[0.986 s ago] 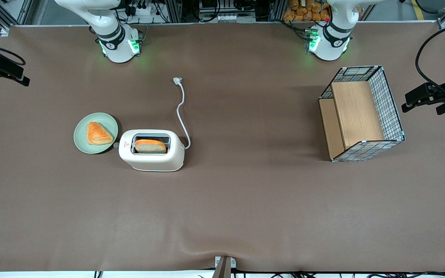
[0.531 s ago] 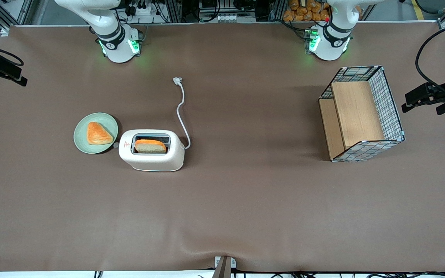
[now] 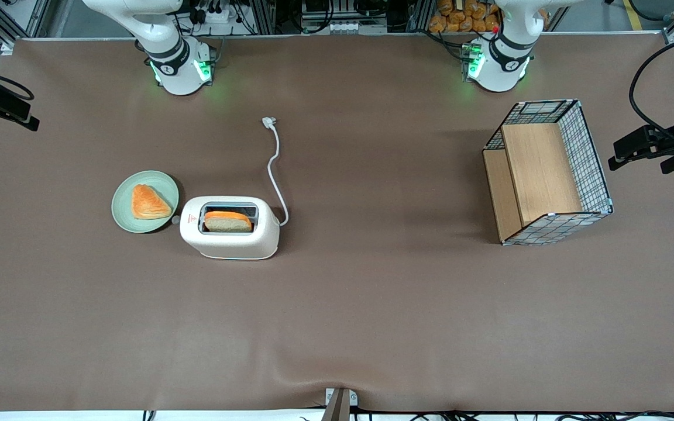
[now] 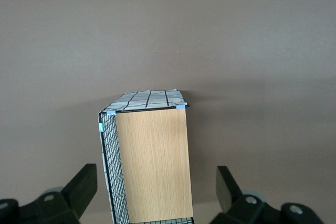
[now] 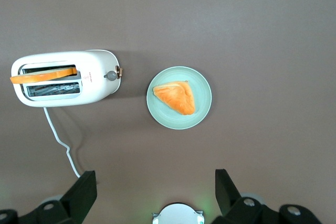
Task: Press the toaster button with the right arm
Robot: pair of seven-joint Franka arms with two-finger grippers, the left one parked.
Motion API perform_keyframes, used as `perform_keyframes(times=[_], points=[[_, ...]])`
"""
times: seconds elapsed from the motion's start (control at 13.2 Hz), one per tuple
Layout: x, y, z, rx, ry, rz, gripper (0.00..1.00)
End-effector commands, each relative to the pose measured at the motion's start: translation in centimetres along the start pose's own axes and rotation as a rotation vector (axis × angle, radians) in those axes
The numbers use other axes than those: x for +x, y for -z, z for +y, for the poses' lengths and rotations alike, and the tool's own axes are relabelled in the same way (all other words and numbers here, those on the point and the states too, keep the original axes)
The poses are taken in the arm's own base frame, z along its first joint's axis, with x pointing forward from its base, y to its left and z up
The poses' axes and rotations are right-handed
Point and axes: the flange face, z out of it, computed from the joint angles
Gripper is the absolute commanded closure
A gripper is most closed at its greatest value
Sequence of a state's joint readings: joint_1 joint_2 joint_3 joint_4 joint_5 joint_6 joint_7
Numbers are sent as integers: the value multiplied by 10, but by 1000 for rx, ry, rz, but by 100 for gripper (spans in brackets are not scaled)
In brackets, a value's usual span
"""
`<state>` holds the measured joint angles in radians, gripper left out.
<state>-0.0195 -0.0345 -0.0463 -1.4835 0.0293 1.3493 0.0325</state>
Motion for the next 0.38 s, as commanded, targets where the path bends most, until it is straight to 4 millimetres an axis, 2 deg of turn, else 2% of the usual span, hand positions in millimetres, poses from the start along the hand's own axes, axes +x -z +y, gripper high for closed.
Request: perform_keyframes(times=[0.0,0.3], points=[[4,-6,8,-18,-21,-13,0],[1,-4,9,-17,-27,-11,0]])
